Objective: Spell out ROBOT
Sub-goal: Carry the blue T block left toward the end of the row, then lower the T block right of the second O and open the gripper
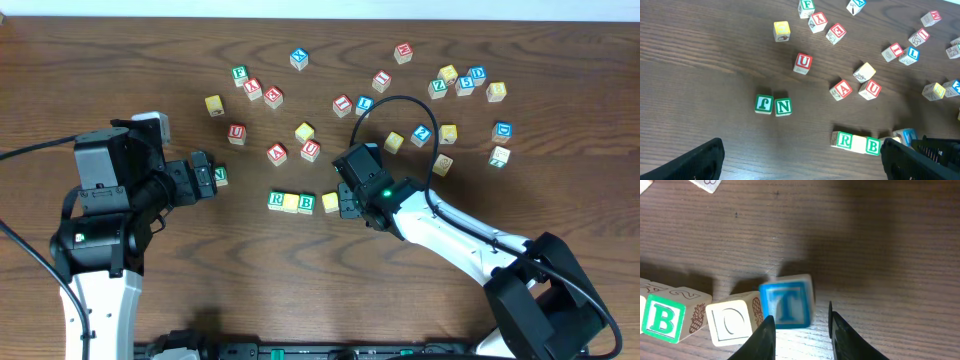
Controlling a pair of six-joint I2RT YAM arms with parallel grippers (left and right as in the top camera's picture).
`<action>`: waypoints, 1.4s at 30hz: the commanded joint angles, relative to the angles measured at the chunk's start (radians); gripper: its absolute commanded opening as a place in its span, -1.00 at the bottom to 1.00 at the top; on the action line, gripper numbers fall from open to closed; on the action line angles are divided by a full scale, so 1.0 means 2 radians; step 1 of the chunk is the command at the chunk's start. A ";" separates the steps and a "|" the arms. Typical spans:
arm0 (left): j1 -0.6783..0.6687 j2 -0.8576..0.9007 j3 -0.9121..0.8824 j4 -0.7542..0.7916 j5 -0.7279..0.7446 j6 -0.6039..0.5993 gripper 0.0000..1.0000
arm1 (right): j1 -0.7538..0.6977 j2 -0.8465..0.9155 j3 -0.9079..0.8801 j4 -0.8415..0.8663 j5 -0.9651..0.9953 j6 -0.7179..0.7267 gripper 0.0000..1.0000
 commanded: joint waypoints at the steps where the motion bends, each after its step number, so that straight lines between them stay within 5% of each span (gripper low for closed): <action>1: 0.002 0.000 0.011 0.002 0.006 0.007 0.96 | 0.003 0.004 -0.003 0.001 0.005 0.002 -0.41; 21: 0.002 0.000 0.011 0.002 0.006 0.007 0.95 | 0.002 0.004 -0.003 0.059 0.051 -0.008 -0.36; 29: 0.002 0.000 0.011 0.002 0.006 0.007 0.96 | 0.002 0.005 -0.003 0.086 0.103 -0.007 -0.83; 42: 0.002 0.000 0.011 0.002 0.006 0.007 0.96 | 0.002 0.045 -0.002 0.103 0.103 0.002 -0.94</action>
